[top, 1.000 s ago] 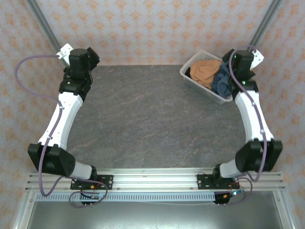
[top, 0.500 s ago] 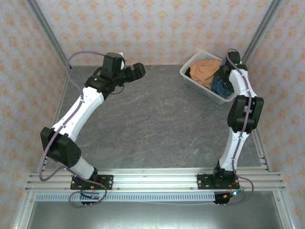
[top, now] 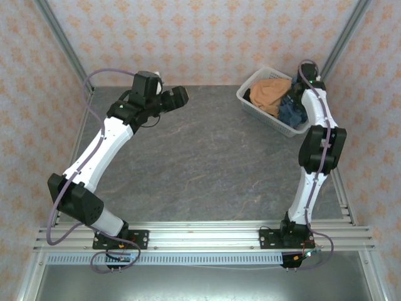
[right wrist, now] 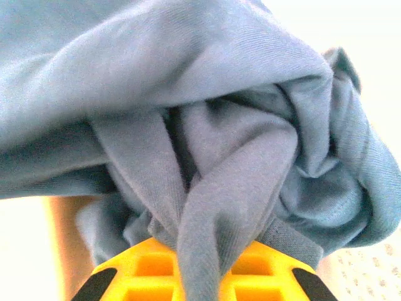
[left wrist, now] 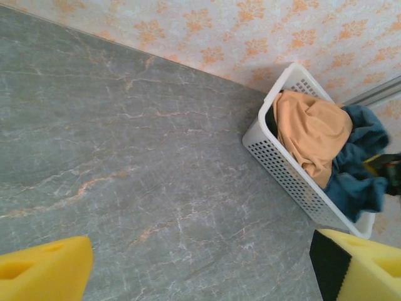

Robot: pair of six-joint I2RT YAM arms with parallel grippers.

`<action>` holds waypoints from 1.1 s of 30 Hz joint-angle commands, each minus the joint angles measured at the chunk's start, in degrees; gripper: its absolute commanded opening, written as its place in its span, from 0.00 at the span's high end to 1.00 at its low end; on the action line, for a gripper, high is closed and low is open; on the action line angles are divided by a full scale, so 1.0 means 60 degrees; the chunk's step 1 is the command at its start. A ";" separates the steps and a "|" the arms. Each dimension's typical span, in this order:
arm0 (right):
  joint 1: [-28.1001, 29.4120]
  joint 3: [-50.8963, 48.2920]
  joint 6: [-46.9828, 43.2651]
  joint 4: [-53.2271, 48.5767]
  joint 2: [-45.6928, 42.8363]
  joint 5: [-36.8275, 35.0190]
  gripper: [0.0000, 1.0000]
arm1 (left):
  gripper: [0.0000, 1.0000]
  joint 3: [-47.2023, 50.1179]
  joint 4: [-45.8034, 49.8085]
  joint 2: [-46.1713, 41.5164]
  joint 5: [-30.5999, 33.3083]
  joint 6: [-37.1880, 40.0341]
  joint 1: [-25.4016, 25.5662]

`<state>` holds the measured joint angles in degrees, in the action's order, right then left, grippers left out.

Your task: Fold and stack the t-shirts

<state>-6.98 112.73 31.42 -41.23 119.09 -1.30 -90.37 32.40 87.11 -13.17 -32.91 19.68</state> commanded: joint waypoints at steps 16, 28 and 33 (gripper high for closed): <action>0.4179 0.3304 -0.2242 0.0686 -0.4372 -0.1261 1.00 | 0.09 -0.0758 0.3092 -0.0073 0.3915 -0.0026 -0.0028; 0.7739 -0.3832 -0.0260 0.1511 -0.5082 0.2212 0.47 | 0.08 0.0399 0.3462 -0.0906 0.3766 0.0024 -0.0146; 0.7926 -0.5838 0.0091 0.1505 -0.5900 0.1628 0.34 | 0.11 0.1301 0.3452 -0.1071 0.2678 0.0115 -0.0135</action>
<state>41.60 80.03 29.65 -33.15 90.02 9.28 -85.21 50.61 81.54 6.57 -32.95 19.33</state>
